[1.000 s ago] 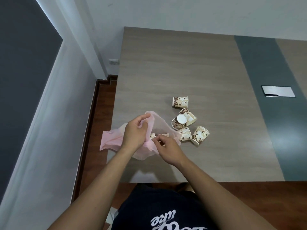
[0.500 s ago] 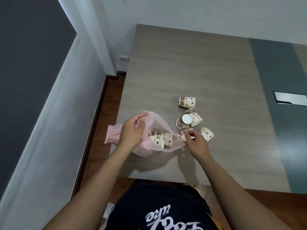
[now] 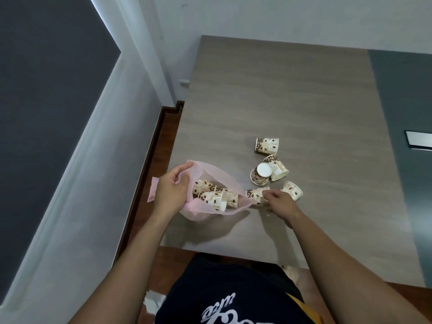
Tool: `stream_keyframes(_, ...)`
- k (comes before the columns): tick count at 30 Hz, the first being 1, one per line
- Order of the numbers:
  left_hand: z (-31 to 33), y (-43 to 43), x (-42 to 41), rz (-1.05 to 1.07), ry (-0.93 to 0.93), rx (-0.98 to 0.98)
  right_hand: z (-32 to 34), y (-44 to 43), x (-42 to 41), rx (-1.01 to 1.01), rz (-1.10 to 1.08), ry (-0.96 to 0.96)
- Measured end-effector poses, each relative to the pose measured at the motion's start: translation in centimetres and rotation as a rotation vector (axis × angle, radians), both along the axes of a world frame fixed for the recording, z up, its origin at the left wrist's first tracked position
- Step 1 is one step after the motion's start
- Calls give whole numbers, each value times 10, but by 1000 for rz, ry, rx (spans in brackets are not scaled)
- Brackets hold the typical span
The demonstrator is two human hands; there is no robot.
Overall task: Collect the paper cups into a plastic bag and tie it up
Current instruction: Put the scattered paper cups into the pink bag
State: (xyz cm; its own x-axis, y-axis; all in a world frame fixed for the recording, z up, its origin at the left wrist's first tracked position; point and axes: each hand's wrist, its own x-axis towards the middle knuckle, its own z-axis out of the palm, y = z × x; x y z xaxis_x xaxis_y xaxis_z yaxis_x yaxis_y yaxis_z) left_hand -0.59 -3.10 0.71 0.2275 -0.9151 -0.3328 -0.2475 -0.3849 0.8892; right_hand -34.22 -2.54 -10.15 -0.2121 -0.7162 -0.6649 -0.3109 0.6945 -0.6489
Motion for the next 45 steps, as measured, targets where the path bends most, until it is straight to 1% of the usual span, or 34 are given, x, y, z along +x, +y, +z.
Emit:
stream_keyframes(2, 2, 0, -2, 9, 9, 13, 1, 0, -1, 4, -35, -44)
stream_keyframes(5, 7, -3, -9, 12, 17, 24, 5, -1, -11, -49, -94, -121)
stream_keyframes(7, 13, -6, -14, 0, 17, 19, 11, -2, -19, -91, -181, -191)
stream_keyframes(9, 16, -9, -18, -19, 18, 18, 21, -3, -25, -121, -298, -307)
stream_keyframes(11, 17, -13, -23, -42, 40, 12, 38, -6, -22, -150, -329, -438)
stream_keyframes(14, 19, -20, -31, -48, 85, 16, 64, -11, -3, -122, -215, -600)
stream_keyframes(15, 22, -22, -34, -53, 102, 19, 72, -11, 7, -98, -153, -628)
stream_keyframes(19, 34, -30, -44, -98, 203, 19, 90, -7, 47, -77, 63, -625)
stream_keyframes(22, 47, -38, -47, -135, 264, 10, 94, -6, 75, -76, 154, -549)
stream_keyframes(23, 52, -39, -48, -151, 278, 6, 94, -4, 82, -85, 190, -492)
stream_keyframes(26, 58, -37, -50, -220, 289, -10, 83, 1, 91, -139, 379, -234)
stream_keyframes(28, 60, -34, -51, -256, 246, -37, 76, 4, 91, -177, 446, -163)
stream_keyframes(30, 63, -32, -51, -259, 178, -27, 75, 7, 87, -206, 377, -173)
stream_keyframes(33, 60, -28, -46, -292, 53, 1, 79, 10, 71, -239, 174, -249)
stream_keyframes(36, 51, -24, -38, -314, -38, 5, 84, 4, 43, -269, 35, -259)
stream_keyframes(39, 44, -19, -28, -342, -94, 11, 76, -5, 14, -272, -120, -181)
stream_keyframes(41, 39, -15, -24, -361, -140, 2, 63, -11, -7, -264, -189, -84)
stream_keyframes(44, 38, -10, -23, -373, -169, -10, 36, -14, -38, -217, -159, 93)
stream_keyframes(45, 40, -8, -24, -377, -181, -11, 26, -14, -47, -180, -117, 140)
